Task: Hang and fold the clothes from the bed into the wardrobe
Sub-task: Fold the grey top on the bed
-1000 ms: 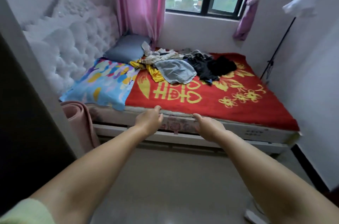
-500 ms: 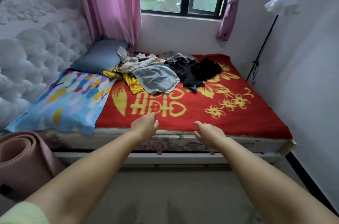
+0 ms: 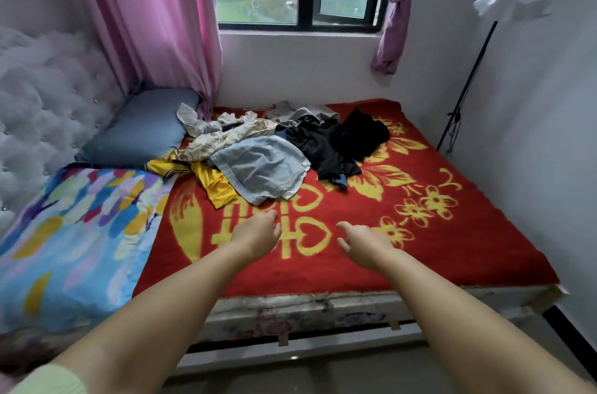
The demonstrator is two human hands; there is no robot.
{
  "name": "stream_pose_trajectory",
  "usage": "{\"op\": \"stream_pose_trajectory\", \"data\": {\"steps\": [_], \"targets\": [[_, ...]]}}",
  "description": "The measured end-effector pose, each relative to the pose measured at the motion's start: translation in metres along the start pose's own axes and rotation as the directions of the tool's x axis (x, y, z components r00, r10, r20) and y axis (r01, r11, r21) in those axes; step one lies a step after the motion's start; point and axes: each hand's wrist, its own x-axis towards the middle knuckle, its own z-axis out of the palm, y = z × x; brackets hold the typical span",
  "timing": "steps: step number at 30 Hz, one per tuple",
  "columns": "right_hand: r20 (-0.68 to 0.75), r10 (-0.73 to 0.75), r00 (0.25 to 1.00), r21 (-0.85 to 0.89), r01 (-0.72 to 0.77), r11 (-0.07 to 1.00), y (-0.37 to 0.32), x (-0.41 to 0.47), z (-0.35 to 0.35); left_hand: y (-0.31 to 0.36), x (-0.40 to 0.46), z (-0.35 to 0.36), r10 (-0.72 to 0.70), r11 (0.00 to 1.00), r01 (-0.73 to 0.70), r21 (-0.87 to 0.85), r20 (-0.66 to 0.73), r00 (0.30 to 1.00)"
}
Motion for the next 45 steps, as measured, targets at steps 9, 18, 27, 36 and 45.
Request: {"op": "stream_pose_trajectory", "data": {"steps": [9, 18, 27, 36, 45], "targets": [[0.061, -0.007, 0.998, -0.018, 0.008, 1.000, 0.078, 0.167, -0.024, -0.002, 0.165, 0.028, -0.076, 0.996, 0.076, 0.043, 0.000, 0.997], [0.209, -0.074, 0.975, -0.070, 0.090, 0.993, 0.154, 0.332, -0.023, 0.014, 0.291, 0.084, -0.234, 0.970, 0.239, -0.041, 0.104, 0.967], [0.322, -0.144, 0.936, 0.062, 0.131, 0.989, 0.146, 0.426, 0.075, -0.027, 0.373, 0.175, -0.291, 0.955, 0.297, 0.010, 0.239, 0.927], [0.200, -0.097, 0.975, 0.104, 0.077, 0.992, 0.121, 0.553, 0.181, -0.085, 0.478, 0.268, -0.179, 0.984, 0.174, 0.044, 0.242, 0.954], [0.095, -0.099, 0.991, -0.019, 0.102, 0.995, 0.127, 0.588, 0.273, -0.132, 0.575, 0.322, -0.091, 0.976, 0.060, 0.209, 0.141, 0.986]]}}
